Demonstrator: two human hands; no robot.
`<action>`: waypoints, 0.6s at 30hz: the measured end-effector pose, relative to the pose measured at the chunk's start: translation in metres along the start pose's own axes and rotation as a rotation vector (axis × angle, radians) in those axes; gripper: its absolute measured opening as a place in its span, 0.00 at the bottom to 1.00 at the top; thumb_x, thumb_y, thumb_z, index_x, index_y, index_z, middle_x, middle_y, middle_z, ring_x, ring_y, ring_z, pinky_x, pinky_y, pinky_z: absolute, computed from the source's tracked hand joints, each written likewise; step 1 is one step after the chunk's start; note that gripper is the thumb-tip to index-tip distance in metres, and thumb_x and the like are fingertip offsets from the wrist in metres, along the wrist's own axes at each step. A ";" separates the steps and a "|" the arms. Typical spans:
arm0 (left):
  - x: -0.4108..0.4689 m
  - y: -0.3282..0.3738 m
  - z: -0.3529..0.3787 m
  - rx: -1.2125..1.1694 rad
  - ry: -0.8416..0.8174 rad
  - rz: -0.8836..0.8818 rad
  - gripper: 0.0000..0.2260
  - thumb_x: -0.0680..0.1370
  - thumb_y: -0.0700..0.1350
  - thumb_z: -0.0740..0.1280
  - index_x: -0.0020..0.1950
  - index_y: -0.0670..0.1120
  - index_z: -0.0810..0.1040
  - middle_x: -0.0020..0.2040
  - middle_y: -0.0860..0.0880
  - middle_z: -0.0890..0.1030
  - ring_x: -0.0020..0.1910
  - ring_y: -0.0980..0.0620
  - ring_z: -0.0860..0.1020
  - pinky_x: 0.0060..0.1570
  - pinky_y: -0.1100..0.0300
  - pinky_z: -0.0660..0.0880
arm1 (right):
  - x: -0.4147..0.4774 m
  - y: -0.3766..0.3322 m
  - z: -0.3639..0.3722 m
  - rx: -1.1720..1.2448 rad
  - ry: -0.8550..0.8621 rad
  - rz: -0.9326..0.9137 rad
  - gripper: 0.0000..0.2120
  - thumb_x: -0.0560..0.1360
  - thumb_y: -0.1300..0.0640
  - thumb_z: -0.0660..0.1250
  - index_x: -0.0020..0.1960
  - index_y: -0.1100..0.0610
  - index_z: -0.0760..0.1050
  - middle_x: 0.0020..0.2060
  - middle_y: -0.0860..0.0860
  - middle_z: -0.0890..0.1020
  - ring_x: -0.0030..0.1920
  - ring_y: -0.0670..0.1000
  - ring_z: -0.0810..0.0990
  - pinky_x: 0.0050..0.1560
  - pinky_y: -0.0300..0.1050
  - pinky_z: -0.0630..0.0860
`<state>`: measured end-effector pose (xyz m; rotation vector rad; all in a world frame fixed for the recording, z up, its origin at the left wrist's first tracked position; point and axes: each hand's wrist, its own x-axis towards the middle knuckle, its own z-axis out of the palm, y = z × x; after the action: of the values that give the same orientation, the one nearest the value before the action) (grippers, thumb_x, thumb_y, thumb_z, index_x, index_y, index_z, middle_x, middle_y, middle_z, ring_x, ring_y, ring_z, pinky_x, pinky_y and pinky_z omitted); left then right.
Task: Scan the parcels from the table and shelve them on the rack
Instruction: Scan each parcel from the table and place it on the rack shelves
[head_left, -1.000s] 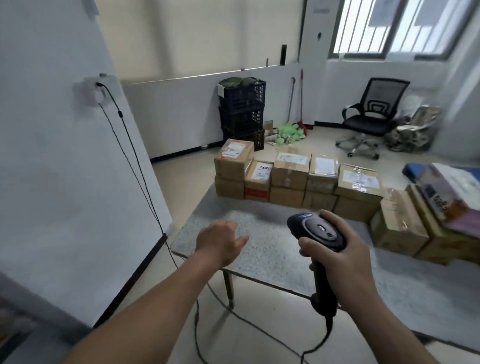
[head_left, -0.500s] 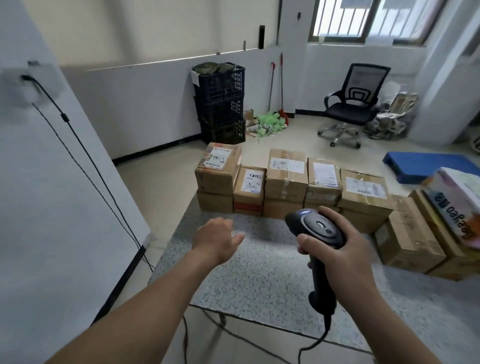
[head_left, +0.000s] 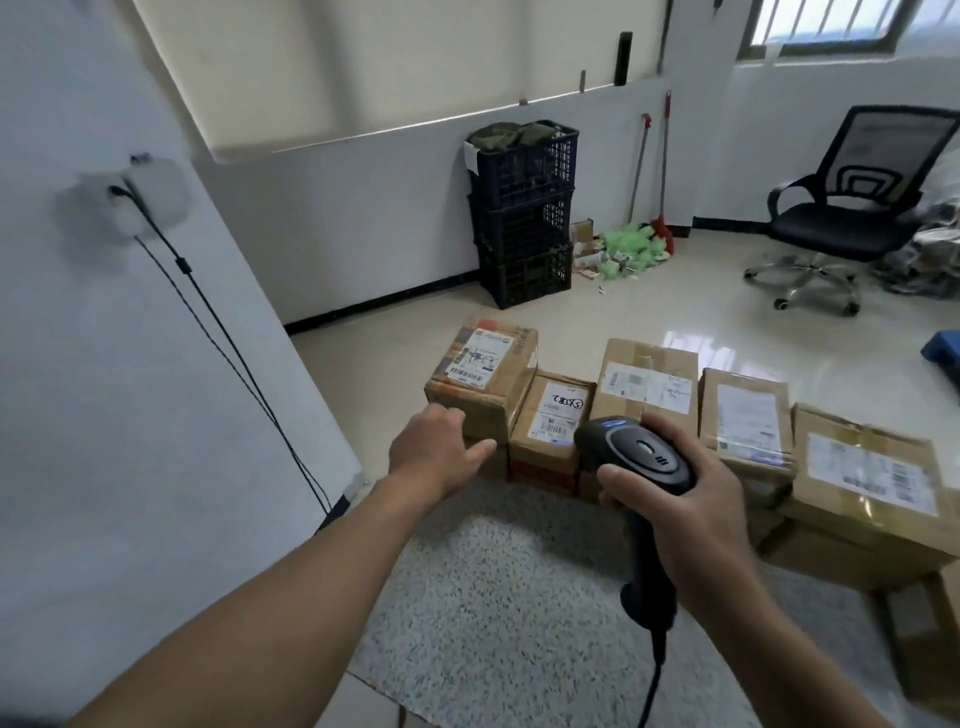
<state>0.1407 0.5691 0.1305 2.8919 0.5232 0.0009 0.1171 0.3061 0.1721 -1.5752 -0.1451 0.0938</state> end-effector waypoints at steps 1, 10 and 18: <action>0.010 0.002 -0.001 0.000 0.013 -0.016 0.28 0.76 0.67 0.64 0.66 0.48 0.76 0.62 0.47 0.77 0.58 0.47 0.76 0.53 0.51 0.79 | 0.010 0.001 -0.001 0.006 -0.004 0.001 0.43 0.59 0.49 0.84 0.71 0.51 0.74 0.57 0.48 0.82 0.55 0.55 0.84 0.58 0.59 0.82; 0.097 0.023 0.010 0.062 -0.061 -0.148 0.40 0.67 0.77 0.65 0.68 0.51 0.71 0.69 0.43 0.67 0.65 0.42 0.68 0.62 0.44 0.73 | 0.055 0.020 -0.002 0.008 0.011 0.049 0.43 0.55 0.46 0.80 0.69 0.52 0.77 0.51 0.45 0.85 0.51 0.52 0.86 0.54 0.59 0.84; 0.143 0.018 0.037 0.082 -0.217 -0.179 0.49 0.63 0.80 0.65 0.76 0.54 0.60 0.78 0.40 0.55 0.73 0.30 0.60 0.70 0.35 0.63 | 0.062 0.030 0.008 -0.033 0.113 0.100 0.45 0.53 0.43 0.79 0.68 0.53 0.76 0.50 0.44 0.85 0.50 0.55 0.86 0.52 0.54 0.84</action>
<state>0.2825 0.5944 0.0924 2.8632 0.7524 -0.3644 0.1779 0.3232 0.1445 -1.6165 0.0207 0.0812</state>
